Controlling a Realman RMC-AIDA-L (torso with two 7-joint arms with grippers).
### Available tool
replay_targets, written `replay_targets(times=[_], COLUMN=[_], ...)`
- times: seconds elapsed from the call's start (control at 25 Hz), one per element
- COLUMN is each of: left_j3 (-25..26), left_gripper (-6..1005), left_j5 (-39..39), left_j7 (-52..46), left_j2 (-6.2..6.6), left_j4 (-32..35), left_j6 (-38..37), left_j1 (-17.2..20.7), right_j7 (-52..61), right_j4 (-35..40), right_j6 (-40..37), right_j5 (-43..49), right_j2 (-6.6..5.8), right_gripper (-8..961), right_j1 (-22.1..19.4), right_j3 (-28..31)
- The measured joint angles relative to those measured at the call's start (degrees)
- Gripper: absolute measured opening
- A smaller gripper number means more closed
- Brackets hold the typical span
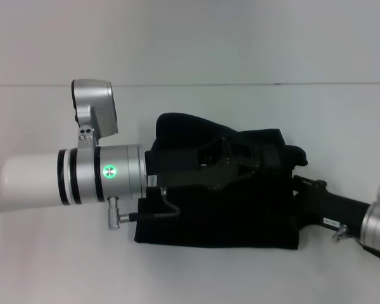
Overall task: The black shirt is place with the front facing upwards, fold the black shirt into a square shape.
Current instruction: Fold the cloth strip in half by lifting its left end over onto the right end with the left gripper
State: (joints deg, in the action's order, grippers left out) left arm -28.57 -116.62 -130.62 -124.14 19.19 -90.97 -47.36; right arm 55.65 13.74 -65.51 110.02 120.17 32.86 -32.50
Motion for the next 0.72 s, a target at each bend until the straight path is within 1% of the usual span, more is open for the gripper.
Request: replay_targets(times=[0.16,0.32,0.44,0.6,0.72], left_j3=[-0.44,-2.11,-3.35,-4.99,-6.27], left_gripper=[16,16,17,17,17], left_j5=[0.00,0.02,0.00,-0.06,-0.40], left_j7=[0.69,0.97,1.40,3.10,5.02], left_j2=[0.02,-0.04,-0.06,-0.15,-0.14], left_j4=[-0.03,-0.04,-0.08,-1.43,-3.56], left_j6=[-0.93,-1.09,-0.86,2.52,6.80], left_j1=[-0.11,-0.23,0.09,0.68,0.42], right_j7=[0.06,-0.08,-0.40,-0.54,-0.57], right_j4=[-1.71,-2.32,-2.32,-1.13,-0.01], right_j6=[2.88,6.24,7.86,8.79,9.75], right_j5=[-2.74,-8.76,-11.09,-13.71,-13.94], right_j2=[0.06,0.15,0.19,-0.03,-0.08], right_gripper=[737,737,737,737,737], right_j1=[1.78,3.53,4.22,4.60,4.45], right_j3=[0.06,0.07,0.07,0.08,0.09])
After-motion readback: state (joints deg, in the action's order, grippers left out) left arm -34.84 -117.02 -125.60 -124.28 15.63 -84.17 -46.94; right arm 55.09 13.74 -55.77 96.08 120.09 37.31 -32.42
